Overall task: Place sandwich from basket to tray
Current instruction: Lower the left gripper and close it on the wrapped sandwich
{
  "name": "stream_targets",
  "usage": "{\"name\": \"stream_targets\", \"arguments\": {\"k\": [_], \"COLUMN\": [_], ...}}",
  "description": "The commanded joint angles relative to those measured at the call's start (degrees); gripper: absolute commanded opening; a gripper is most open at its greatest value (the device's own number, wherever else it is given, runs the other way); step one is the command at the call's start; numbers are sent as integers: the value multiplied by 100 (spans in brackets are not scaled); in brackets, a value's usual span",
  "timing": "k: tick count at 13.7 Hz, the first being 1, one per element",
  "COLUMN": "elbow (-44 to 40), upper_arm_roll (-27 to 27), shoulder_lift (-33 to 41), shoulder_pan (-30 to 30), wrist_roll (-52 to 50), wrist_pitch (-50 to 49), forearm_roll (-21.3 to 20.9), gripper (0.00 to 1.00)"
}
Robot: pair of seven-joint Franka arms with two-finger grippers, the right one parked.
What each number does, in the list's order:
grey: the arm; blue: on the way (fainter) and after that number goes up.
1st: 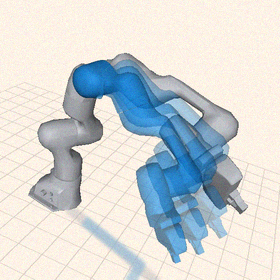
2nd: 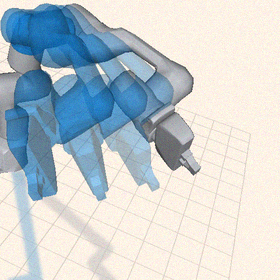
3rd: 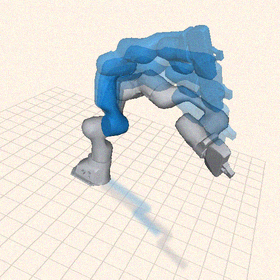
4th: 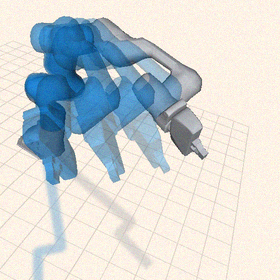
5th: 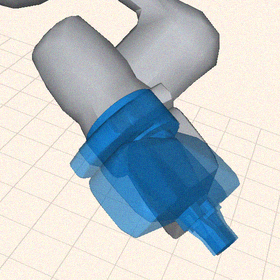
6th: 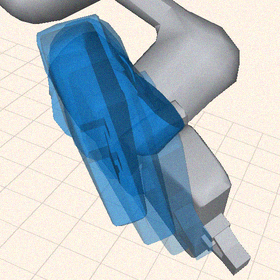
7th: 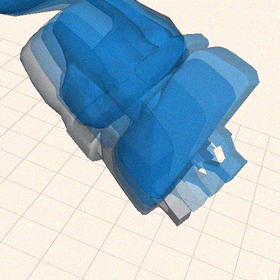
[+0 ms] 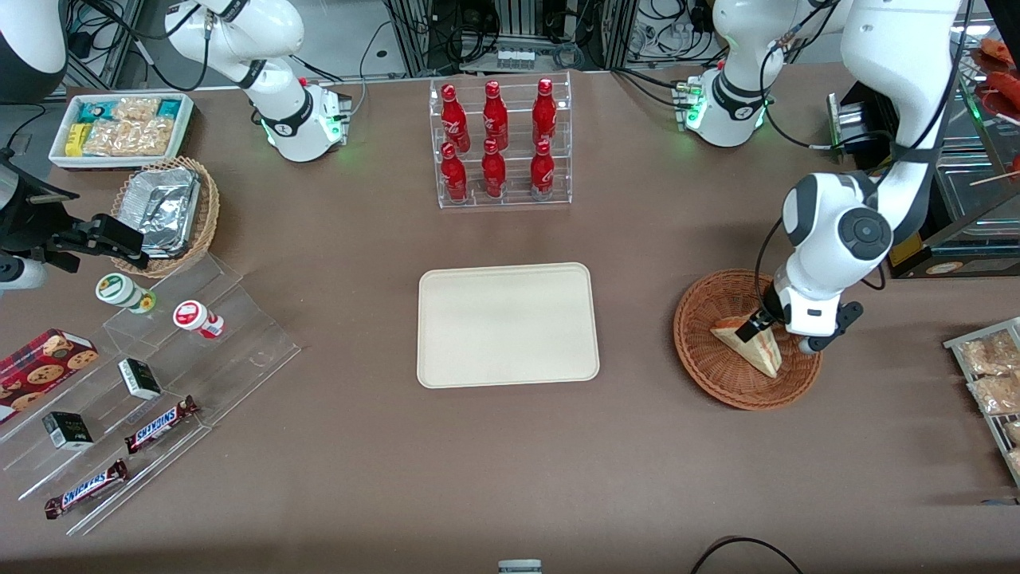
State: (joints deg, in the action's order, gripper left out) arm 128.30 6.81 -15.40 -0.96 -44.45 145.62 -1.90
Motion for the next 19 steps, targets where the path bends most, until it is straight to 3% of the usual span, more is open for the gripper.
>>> {"name": "stream_targets", "arguments": {"k": [1,2,3,5,8,11,14,19], "elbow": [-24,-42,-68,-138,-339,-1172,-1956,-2747], "upper_arm_roll": [-4,-4,-4,-13,-4,22,31,31], "shoulder_lift": [-121,-130,-130,-121,220,441,336,-269], "shoulder_pan": [-9,-9,-1,34,43,323,990,2334], "wrist_roll": [-187,-265,-405,-521,-495,-530,-530,-547], "wrist_pitch": [177,177,177,143,-461,-1979,-2836,-3197], "forearm_roll": [-65,-65,-65,-74,-100,-127,-171,-171], "gripper": [71,48,33,18,17,15,15,15]}}
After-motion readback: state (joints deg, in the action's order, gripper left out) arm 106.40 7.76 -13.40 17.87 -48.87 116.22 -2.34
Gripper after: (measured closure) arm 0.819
